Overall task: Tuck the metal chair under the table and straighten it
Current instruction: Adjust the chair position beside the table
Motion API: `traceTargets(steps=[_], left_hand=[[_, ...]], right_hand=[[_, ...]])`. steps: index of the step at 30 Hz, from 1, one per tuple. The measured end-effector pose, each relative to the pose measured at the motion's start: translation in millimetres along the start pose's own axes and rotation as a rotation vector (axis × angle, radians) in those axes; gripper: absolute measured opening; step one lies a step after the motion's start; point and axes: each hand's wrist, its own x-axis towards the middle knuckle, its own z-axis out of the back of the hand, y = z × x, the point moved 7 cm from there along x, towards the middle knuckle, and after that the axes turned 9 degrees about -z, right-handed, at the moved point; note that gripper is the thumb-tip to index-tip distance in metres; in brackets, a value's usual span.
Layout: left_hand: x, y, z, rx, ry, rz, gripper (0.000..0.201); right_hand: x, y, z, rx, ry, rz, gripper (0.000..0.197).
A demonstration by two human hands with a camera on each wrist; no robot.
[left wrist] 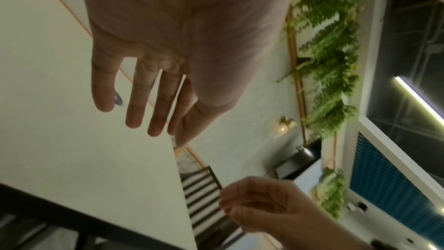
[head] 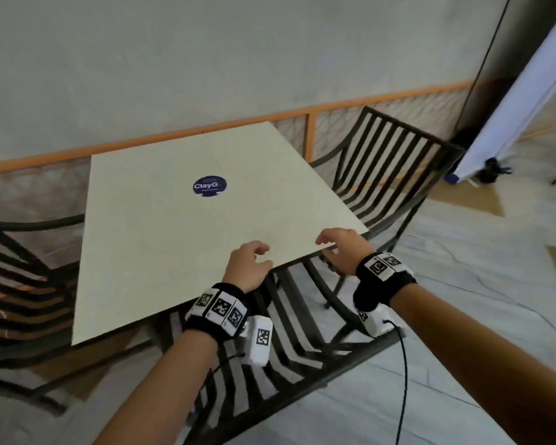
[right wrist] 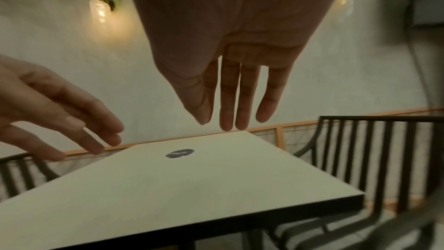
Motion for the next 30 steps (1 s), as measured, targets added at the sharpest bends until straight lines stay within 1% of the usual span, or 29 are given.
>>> traceTargets(steps=[3,4,5,7,9,12,13,16,19,23,27,30], left_hand=[[31,-52,-70,-0.010,0.105,-0.045,0.039],[66,-79,-120,-0.035,0.123,-0.043,0.039],[119,-100,-168,-0.045,0.137,-0.032,0.039],[124,-117,-175,-0.009,0.197,-0.060,0.038],[121,-125,-197,0.034,0.276,-0.107,0.038],[118,-134,-229,-0.005,0.350,-0.169,0.041],[127,-139,-245,-0.009,0.369,-0.174,0.041],[184,-158,-300,0.001,0.438,-0.165,0.042],[232,-157,-342,0.060,0.473,-0.107,0.044],[282,-136,-389,0.097,0.493,0.003,0.046],[321,-111,-426,0.115,0.473,0.090,0.045],[352,-88,-453,0.103,0.446,0.190,0.042]], right_hand=[[15,-82,32,-0.056,0.004,-0.091,0.024],[38,-141,48,-0.097,0.038,-0.132,0.024],[82,-199,65,-0.136,0.047,-0.147,0.024],[87,-216,67,-0.157,0.086,-0.162,0.023],[87,-226,70,-0.190,0.072,-0.158,0.024],[89,-248,66,-0.217,0.095,-0.181,0.025],[99,-262,67,-0.236,0.110,-0.187,0.025],[157,-319,81,-0.285,0.165,-0.225,0.026],[207,-360,84,-0.305,0.194,-0.221,0.025],[262,-407,70,-0.316,0.268,-0.234,0.025],[318,-450,50,-0.350,0.303,-0.209,0.028],[360,-471,38,-0.359,0.327,-0.163,0.031]])
